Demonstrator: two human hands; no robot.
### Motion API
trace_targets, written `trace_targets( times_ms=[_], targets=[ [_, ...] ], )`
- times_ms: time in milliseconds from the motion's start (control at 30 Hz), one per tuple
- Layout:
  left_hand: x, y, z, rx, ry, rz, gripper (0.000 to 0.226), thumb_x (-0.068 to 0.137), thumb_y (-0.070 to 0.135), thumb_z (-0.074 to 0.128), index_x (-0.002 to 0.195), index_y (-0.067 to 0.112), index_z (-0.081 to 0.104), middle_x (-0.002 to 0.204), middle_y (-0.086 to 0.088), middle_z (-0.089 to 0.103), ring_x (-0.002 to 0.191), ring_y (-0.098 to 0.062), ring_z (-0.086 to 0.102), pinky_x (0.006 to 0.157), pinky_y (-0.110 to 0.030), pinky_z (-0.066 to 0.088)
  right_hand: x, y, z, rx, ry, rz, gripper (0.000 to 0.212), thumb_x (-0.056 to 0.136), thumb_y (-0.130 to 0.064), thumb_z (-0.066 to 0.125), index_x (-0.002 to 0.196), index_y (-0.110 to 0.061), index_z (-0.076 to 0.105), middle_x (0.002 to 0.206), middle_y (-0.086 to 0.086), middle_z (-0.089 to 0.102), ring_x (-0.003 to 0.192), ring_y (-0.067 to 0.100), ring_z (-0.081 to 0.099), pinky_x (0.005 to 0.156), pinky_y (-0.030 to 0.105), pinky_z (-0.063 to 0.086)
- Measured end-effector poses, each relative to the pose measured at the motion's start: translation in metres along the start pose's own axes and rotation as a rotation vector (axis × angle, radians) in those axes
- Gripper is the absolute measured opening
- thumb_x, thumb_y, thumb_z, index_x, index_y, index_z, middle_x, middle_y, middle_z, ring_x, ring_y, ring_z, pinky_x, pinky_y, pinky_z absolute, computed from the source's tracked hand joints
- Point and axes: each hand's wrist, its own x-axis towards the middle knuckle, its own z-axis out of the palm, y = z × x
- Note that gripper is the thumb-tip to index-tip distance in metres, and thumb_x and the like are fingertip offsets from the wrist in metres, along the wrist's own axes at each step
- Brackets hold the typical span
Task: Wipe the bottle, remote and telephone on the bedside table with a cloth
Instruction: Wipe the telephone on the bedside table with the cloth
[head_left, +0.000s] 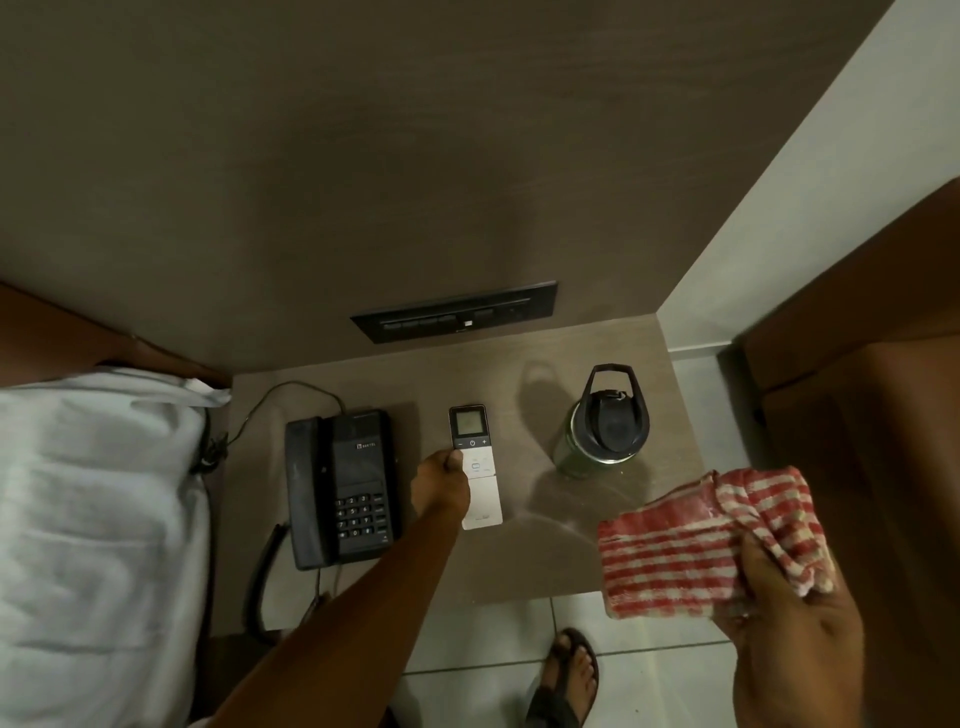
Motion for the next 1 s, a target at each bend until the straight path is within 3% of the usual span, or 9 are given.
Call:
trace_targets(
  times_ms=[233,333,433,500,567,667,767,933,1000],
  targets=[
    [-0.003,-0.005,-0.008,0.146,-0.044,0.022,0.039,0.103,0.038,0.042,0.106,0.012,0.071,0.110,-0.019,0.071,0.082,-0.025,0.060,0.064,-0.029,0.043,-0.010,-0.001,0.008,-0.050,-0.008,-0.015,0.025,0.092,-0.021,0.058,0.116,-0.030,0.057,0.099,-0.009,0.066,0.091,0.022,0.064,0.083,0.049,0.052],
    [-0.010,-0.009,-0.023,0.172,-0.085,0.135,0.035,0.104,0.034,0.040,0.102,0.014,0.068,0.109,-0.017,0.070,0.084,-0.021,0.059,0.063,-0.028,0.044,-0.017,0.006,0.020,-0.095,-0.011,-0.039,0.034,0.091,-0.021,0.060,0.124,-0.025,0.054,0.115,0.002,0.065,0.099,0.029,0.063,0.088,0.052,0.050],
    [-0.018,-0.028,-0.055,0.190,-0.025,0.415,0.029,0.101,0.021,0.045,0.120,0.012,0.065,0.121,-0.013,0.065,0.107,-0.027,0.062,0.088,-0.035,0.053,-0.030,0.023,0.036,-0.154,-0.044,-0.032,0.038,0.088,-0.021,0.064,0.125,-0.023,0.054,0.125,0.009,0.062,0.106,0.032,0.061,0.090,0.054,0.049],
    [-0.017,-0.052,-0.092,0.184,0.084,0.622,0.033,0.098,0.021,0.046,0.128,0.018,0.060,0.130,-0.008,0.059,0.118,-0.022,0.054,0.095,-0.029,0.045,-0.045,0.039,0.051,-0.186,-0.093,-0.070,0.024,0.087,-0.017,0.065,0.106,-0.031,0.063,0.108,0.002,0.070,0.094,0.026,0.066,0.081,0.047,0.054],
    [-0.008,-0.076,-0.136,0.188,0.192,0.713,0.034,0.097,0.027,0.043,0.129,0.025,0.057,0.133,-0.004,0.055,0.120,-0.019,0.050,0.097,-0.024,0.039,-0.061,0.053,0.067,-0.250,-0.158,-0.139,0.025,0.085,-0.009,0.066,0.091,-0.033,0.067,0.091,-0.002,0.073,0.085,0.023,0.068,0.073,0.038,0.055],
    [0.022,-0.119,-0.200,0.287,0.246,0.648,0.042,0.095,0.025,0.045,0.136,0.022,0.052,0.142,-0.008,0.050,0.130,-0.027,0.044,0.105,-0.033,0.037,-0.080,0.076,0.102,-0.348,-0.263,-0.215,0.033,0.084,0.002,0.064,0.102,-0.026,0.062,0.101,0.009,0.068,0.090,0.024,0.064,0.080,0.040,0.052],
    [0.055,-0.151,-0.232,0.383,0.163,0.571,0.053,0.094,0.016,0.056,0.146,0.016,0.045,0.155,-0.014,0.039,0.146,-0.037,0.026,0.116,-0.052,0.032,-0.095,0.095,0.138,-0.420,-0.328,-0.281,0.042,0.085,0.006,0.059,0.113,-0.024,0.056,0.106,-0.002,0.062,0.095,0.013,0.059,0.088,0.041,0.048],
    [0.108,-0.168,-0.231,0.496,-0.056,0.637,0.070,0.100,0.038,0.047,0.157,0.013,0.017,0.167,-0.011,0.008,0.154,-0.030,-0.005,0.124,-0.050,0.013,-0.105,0.131,0.190,-0.602,-0.404,-0.366,0.041,0.087,-0.007,0.064,0.119,-0.029,0.055,0.108,-0.008,0.060,0.099,0.017,0.057,0.090,0.041,0.048],
    [0.122,-0.169,-0.221,0.558,-0.132,0.657,0.076,0.099,0.048,0.041,0.158,0.013,0.006,0.168,-0.011,-0.002,0.153,-0.028,-0.014,0.125,-0.050,0.008,-0.106,0.141,0.206,-0.648,-0.420,-0.406,0.044,0.086,-0.004,0.064,0.118,-0.032,0.055,0.101,-0.018,0.059,0.095,0.009,0.056,0.089,0.038,0.047]
  ],
)
